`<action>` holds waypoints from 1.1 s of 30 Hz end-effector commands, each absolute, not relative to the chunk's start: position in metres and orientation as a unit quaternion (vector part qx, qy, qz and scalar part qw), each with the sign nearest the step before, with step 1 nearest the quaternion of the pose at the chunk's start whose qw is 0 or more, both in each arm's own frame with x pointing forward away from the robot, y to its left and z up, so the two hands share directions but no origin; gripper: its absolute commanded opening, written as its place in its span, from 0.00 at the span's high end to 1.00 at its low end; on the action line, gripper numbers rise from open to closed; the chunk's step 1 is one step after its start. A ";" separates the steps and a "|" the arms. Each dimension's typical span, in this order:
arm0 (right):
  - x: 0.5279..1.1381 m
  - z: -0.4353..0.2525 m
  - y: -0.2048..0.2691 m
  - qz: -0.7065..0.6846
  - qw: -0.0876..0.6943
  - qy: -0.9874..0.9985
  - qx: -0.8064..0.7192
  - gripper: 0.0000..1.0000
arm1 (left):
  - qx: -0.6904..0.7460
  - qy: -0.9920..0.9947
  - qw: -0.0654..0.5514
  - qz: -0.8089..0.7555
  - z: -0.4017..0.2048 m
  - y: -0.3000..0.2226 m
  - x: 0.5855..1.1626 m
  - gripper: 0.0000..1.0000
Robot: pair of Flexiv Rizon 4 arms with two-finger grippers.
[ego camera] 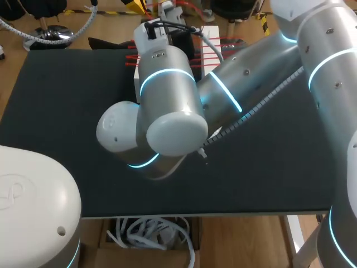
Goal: Grab the tape and strap the tape.
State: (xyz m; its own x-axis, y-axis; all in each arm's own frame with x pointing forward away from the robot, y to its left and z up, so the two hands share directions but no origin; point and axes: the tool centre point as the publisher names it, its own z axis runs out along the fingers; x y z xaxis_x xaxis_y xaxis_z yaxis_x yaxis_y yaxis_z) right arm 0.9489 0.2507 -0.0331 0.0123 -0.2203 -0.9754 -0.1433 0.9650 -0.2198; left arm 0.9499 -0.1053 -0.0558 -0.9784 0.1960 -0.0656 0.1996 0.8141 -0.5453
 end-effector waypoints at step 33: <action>0.952 -0.036 0.285 -0.003 0.695 0.700 -0.161 1.00 | 0.104 0.953 0.003 -0.285 -0.055 -0.105 0.950 1.00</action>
